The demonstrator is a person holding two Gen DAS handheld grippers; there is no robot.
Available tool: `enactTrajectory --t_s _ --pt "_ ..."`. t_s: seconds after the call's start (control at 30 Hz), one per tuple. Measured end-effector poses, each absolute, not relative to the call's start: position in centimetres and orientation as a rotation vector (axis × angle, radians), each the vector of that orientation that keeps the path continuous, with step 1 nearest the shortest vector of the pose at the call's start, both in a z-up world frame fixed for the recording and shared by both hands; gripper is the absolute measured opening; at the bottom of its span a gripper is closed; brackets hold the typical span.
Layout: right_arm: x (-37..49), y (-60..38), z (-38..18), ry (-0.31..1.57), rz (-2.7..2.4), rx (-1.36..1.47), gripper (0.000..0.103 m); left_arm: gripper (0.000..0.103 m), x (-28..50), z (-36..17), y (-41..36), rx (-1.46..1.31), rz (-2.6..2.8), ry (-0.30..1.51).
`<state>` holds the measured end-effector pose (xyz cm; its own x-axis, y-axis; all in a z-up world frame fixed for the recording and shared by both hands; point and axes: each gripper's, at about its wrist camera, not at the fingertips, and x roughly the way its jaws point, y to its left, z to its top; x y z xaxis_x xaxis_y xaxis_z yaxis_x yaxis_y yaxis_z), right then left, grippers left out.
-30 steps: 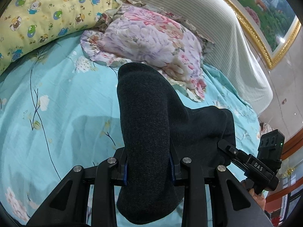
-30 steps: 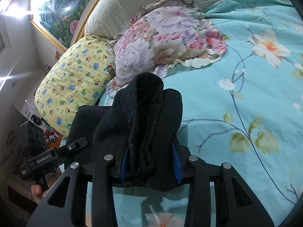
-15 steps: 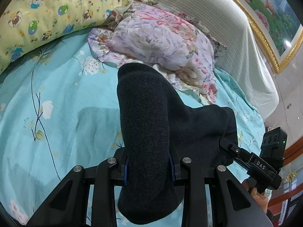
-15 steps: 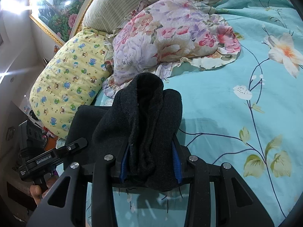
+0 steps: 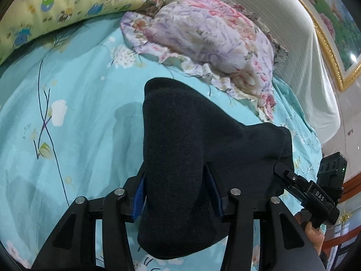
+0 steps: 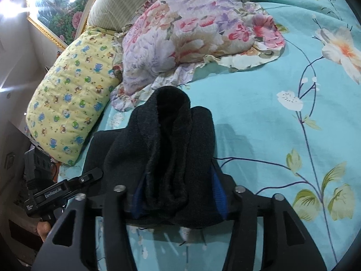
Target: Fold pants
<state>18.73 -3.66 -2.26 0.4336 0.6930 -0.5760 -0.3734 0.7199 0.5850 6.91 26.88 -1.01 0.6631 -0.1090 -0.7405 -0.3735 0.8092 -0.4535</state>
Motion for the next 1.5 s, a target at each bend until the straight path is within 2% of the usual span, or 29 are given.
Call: enactTrajectory --t_s 0.1,0.2,0.5,0.63,1.27,1.5 --pt "18.7 -3.6 -2.4 0.897 0.675 0.364 0.063 0.063 6.8 -1.2 27.0 -0.61 0.178 0.847" --pt "18.7 -3.7 -2.6 0.891 0.668 0.347 0.067 0.068 6.6 -1.3 27.1 -0.612 0.182 0.848" --pt "18.4 -3.9 -2.2 0.879 0.696 0.348 0.071 0.072 6.1 -1.0 26.8 -0.612 0.173 0.853" --pt "17.8 -4.1 -1.5 0.849 0.707 0.344 0.081 0.074 5.8 -0.6 26.3 -0.595 0.172 0.847" --pt "15.0 -4.2 -0.1 0.795 0.72 0.261 0.082 0.078 3.0 0.3 24.0 -0.538 0.19 0.823" --pt "12.5 -3.7 0.6 0.735 0.749 0.171 0.09 0.08 1.0 -0.1 22.8 -0.539 0.224 0.811"
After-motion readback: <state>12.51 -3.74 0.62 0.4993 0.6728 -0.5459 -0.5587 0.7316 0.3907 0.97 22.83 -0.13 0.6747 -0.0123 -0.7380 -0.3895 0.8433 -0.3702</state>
